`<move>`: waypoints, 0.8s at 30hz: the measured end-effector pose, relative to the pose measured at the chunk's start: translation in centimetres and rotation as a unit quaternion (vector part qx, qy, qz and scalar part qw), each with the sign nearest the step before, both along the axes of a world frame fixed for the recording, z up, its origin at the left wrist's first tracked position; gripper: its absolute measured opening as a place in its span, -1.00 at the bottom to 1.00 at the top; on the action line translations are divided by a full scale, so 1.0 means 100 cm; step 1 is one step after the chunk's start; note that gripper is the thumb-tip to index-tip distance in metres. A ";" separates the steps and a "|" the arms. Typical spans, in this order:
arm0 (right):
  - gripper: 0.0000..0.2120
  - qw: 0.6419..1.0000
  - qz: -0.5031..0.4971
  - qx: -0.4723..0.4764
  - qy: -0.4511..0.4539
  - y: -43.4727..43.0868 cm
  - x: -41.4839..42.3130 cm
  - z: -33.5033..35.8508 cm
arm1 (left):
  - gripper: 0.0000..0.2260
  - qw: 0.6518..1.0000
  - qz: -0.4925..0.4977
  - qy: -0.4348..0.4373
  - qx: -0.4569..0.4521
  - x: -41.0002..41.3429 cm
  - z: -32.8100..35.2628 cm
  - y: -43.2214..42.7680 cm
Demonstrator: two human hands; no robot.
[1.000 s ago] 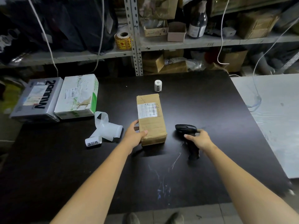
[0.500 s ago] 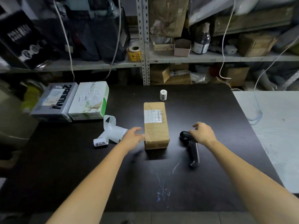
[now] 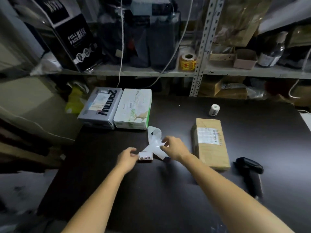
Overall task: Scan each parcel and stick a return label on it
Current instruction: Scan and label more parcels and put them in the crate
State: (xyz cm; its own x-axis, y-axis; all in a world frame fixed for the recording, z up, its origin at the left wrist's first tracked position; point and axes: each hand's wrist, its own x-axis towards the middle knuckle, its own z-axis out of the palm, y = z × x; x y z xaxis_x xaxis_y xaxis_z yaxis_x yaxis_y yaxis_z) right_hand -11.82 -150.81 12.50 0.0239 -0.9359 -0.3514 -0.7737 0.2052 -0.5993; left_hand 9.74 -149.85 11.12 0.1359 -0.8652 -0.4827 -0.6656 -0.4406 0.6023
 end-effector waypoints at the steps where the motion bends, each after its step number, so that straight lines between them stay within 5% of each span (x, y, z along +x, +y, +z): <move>1: -0.68 1.000 0.003 0.021 0.004 -0.003 0.013 -0.015 | -0.70 1.000 -0.005 -0.001 0.008 0.008 -0.011 -0.003; 6: -0.84 0.995 0.018 0.099 0.005 -0.009 0.054 -0.072 | -0.83 0.999 -0.040 -0.005 0.018 0.024 -0.053 -0.014; 8: -0.72 0.995 0.017 0.097 0.000 -0.012 0.060 -0.081 | -0.88 0.998 -0.060 -0.007 -0.004 0.023 -0.059 -0.018; 12: -0.59 0.994 -0.039 0.081 -0.067 -0.022 0.059 -0.075 | -0.92 0.996 -0.050 0.036 -0.059 0.022 -0.055 -0.032; 20: -0.65 0.987 -0.088 0.088 -0.106 -0.037 0.043 -0.035 | -0.88 0.985 -0.064 0.136 -0.081 0.014 -0.019 -0.050; 24: -0.73 0.997 -0.070 -0.004 0.024 -0.036 0.038 -0.013 | -0.92 0.983 -0.062 0.151 -0.090 0.004 -0.008 -0.051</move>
